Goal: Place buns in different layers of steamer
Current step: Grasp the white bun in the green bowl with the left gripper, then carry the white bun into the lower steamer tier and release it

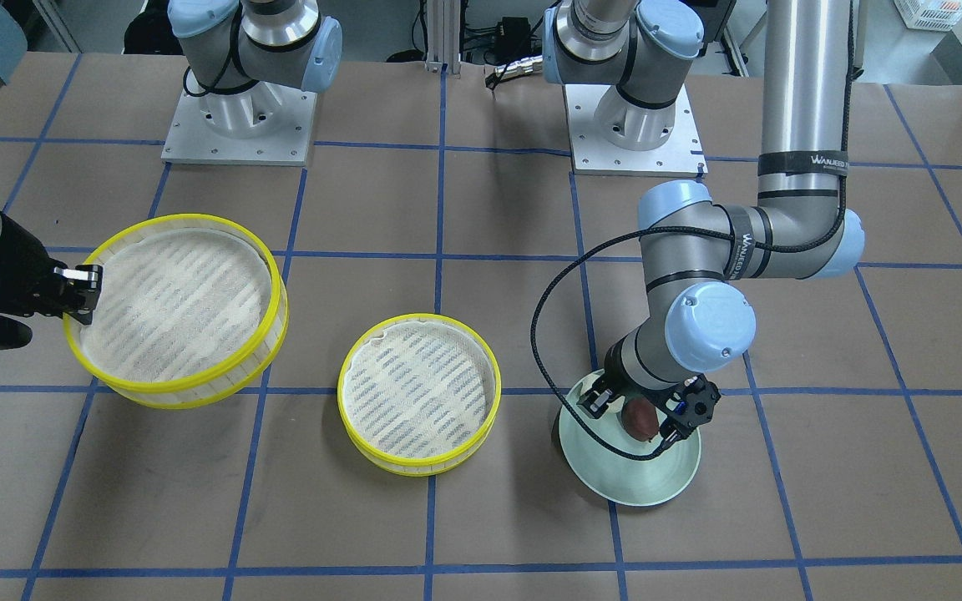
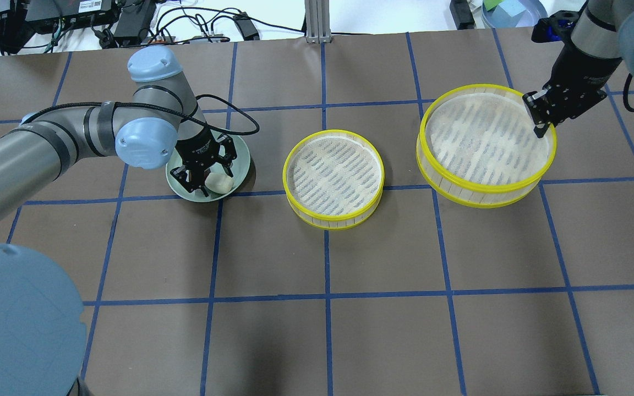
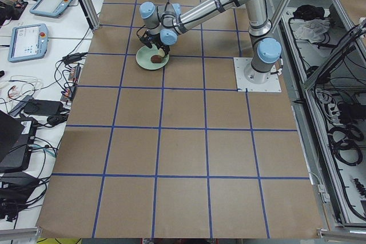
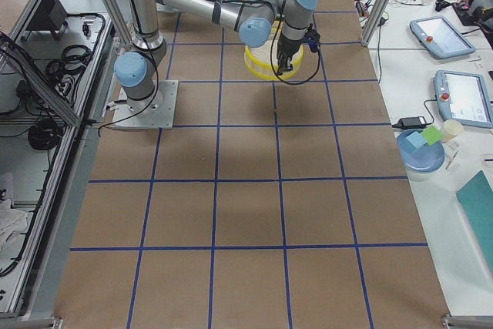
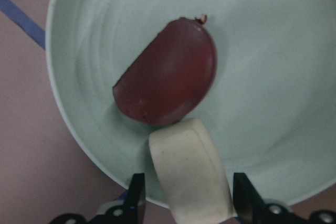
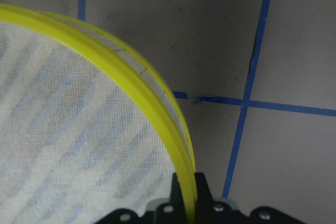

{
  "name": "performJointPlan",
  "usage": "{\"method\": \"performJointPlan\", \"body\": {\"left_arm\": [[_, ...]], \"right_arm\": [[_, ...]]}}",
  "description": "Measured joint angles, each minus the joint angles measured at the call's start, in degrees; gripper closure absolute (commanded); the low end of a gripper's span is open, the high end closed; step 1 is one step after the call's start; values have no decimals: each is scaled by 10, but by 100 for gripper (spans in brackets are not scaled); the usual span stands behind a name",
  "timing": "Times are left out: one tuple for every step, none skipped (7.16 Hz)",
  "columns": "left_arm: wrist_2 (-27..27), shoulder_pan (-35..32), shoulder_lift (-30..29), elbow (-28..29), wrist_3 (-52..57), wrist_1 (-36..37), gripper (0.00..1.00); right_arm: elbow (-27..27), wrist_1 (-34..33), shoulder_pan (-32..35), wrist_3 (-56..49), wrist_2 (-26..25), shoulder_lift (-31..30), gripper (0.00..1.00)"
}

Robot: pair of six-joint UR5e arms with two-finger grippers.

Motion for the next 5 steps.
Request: {"method": "performJointPlan", "body": {"left_arm": [[-2,0,0,0,2,1,100],[-3,0,1,1,5,3,100],[-2,0,4,5,14,5,100],[0,0,10,11,26,7,100],[1,0,21,27,34,6,100]], "right_arm": [[1,0,0,-1,0,0,100],[1,1,0,-2,0,-1,100],[0,1,0,-4,-1,-1,100],[0,0,0,-9,-4,-2,100],[0,0,0,-15,-6,-3,100]]}}
